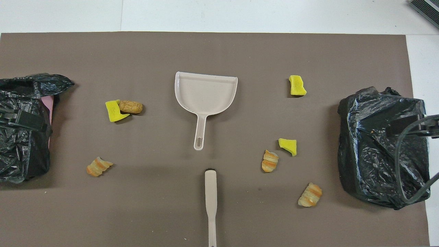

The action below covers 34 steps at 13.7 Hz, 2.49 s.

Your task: Sweep and dump trash in bin

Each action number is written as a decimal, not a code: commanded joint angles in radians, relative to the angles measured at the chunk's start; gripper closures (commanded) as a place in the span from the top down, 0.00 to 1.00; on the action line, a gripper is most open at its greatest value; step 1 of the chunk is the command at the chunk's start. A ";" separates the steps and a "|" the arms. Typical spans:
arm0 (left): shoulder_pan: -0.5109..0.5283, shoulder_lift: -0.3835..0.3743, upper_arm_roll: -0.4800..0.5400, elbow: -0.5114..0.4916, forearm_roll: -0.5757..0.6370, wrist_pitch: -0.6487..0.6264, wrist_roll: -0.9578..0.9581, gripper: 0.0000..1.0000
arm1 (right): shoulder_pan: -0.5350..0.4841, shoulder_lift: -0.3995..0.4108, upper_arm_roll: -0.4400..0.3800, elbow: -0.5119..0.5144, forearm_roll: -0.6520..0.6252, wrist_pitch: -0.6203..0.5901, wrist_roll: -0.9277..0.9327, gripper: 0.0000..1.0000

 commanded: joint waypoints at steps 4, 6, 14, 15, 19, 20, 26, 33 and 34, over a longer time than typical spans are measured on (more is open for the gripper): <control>-0.007 -0.032 -0.007 -0.039 -0.006 0.041 0.002 1.00 | -0.013 -0.014 0.003 -0.017 0.003 0.017 0.011 1.00; -0.031 -0.035 -0.012 -0.044 -0.018 0.044 -0.022 1.00 | -0.013 -0.014 0.001 -0.017 0.003 0.017 0.013 1.00; -0.241 -0.155 -0.010 -0.295 -0.043 0.211 -0.177 1.00 | -0.016 -0.019 -0.007 -0.026 -0.004 0.016 0.008 1.00; -0.277 -0.170 -0.010 -0.335 -0.043 0.239 -0.206 1.00 | -0.015 -0.019 -0.007 -0.027 -0.004 0.016 0.008 1.00; -0.425 -0.196 -0.012 -0.437 -0.043 0.369 -0.399 1.00 | -0.015 -0.023 -0.007 -0.043 -0.001 0.045 0.023 1.00; -0.461 -0.198 -0.010 -0.460 -0.043 0.400 -0.438 1.00 | -0.013 -0.028 -0.007 -0.057 -0.001 0.055 0.028 1.00; -0.665 -0.184 -0.012 -0.582 -0.044 0.553 -0.636 1.00 | 0.033 -0.022 0.006 -0.187 0.002 0.242 0.105 1.00; -0.878 -0.167 -0.013 -0.771 -0.043 0.746 -0.807 1.00 | 0.154 0.084 0.007 -0.217 0.003 0.393 0.258 1.00; -0.910 -0.163 -0.013 -0.785 -0.043 0.766 -0.849 1.00 | 0.192 0.119 0.007 -0.208 0.003 0.428 0.313 1.00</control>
